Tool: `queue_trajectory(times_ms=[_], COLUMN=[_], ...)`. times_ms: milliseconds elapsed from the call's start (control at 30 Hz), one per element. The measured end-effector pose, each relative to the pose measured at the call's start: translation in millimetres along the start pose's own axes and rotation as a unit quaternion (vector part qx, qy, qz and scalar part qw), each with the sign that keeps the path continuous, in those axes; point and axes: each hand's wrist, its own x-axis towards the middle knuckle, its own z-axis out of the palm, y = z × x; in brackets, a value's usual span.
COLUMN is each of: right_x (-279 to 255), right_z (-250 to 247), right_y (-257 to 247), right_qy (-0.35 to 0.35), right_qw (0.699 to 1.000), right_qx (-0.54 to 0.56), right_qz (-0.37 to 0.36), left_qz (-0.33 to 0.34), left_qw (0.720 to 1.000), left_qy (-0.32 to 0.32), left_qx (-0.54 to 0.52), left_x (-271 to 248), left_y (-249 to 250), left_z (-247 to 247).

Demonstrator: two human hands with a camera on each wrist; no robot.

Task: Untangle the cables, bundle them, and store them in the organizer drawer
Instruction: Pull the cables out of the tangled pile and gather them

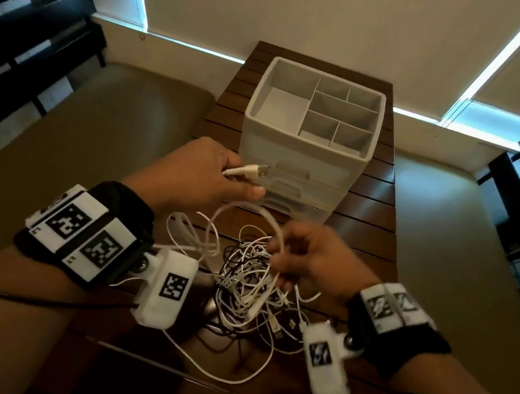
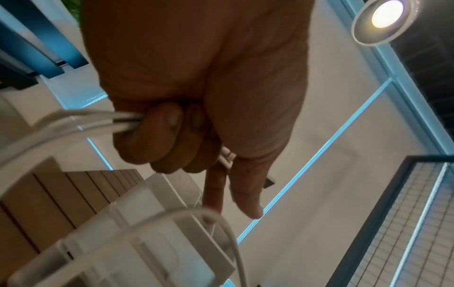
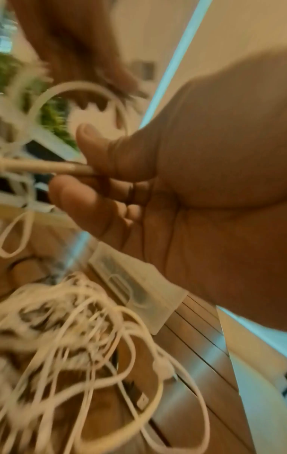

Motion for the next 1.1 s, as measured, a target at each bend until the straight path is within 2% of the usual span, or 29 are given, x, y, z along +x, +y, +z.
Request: queue_trajectory(times_ms=[67, 100, 167, 200, 233, 267, 333, 400, 433, 500, 533, 567, 600, 700, 767, 833, 967, 1100], right_x=[-4, -5, -4, -2, -1, 0, 4, 11, 17, 32, 38, 43, 48, 56, 57, 59, 66, 73], right_z=[21, 31, 45, 46, 45, 40, 23, -1, -14, -39, -50, -59, -65, -73, -78, -85, -80, -73], right_y=[18, 29, 48, 56, 59, 59, 53, 45, 42, 42, 46, 50, 58, 80, 92, 105, 130, 137], right_qy=[-0.082, -0.132, -0.246, -0.285, -0.297, -0.283, -0.185, -0.014, 0.086, 0.254, 0.288, 0.286, 0.255, 0.118, 0.135, 0.178, 0.109, 0.104], right_qw=[0.988, 0.97, 0.909, 0.877, 0.858, 0.858, 0.901, 0.949, 0.957, 0.934, 0.924, 0.923, 0.926, 0.913, 0.9, 0.886, 0.877, 0.871], right_qx=[-0.125, -0.194, -0.322, -0.371, -0.4, -0.409, -0.372, -0.297, -0.266, -0.246, -0.245, -0.247, -0.257, -0.33, -0.343, -0.346, -0.378, -0.41], right_qz=[0.04, 0.06, 0.098, 0.113, 0.123, 0.127, 0.128, 0.103, 0.08, 0.05, 0.055, 0.075, 0.109, 0.208, 0.232, 0.254, 0.275, 0.251], left_qz=[-0.035, -0.061, -0.117, -0.137, -0.15, -0.157, -0.163, -0.176, -0.184, -0.207, -0.217, -0.224, -0.231, -0.249, -0.234, -0.227, -0.198, -0.176], left_qw=[0.998, 0.996, 0.991, 0.988, 0.985, 0.982, 0.976, 0.966, 0.959, 0.938, 0.925, 0.914, 0.909, 0.921, 0.941, 0.946, 0.952, 0.958], left_qy=[-0.008, -0.008, -0.029, -0.053, -0.079, -0.102, -0.139, -0.185, -0.211, -0.273, -0.308, -0.335, -0.347, -0.296, -0.236, -0.204, -0.185, -0.172], left_qx=[0.047, 0.06, 0.06, 0.05, 0.037, 0.027, 0.024, 0.035, 0.046, 0.057, 0.051, 0.04, 0.021, -0.039, -0.061, -0.106, -0.144, -0.148], left_x=[2, 3, 4, 3, 3, 2, 2, 1, 0, -3, -5, -6, -7, 0, 5, 10, 14, 17], left_y=[-7, -10, -16, -19, -22, -26, -35, -42, -44, -46, -48, -49, -51, -59, -64, -68, -61, -54], left_z=[2, 3, 6, 9, 11, 14, 22, 33, 39, 51, 57, 62, 66, 68, 67, 68, 77, 83])
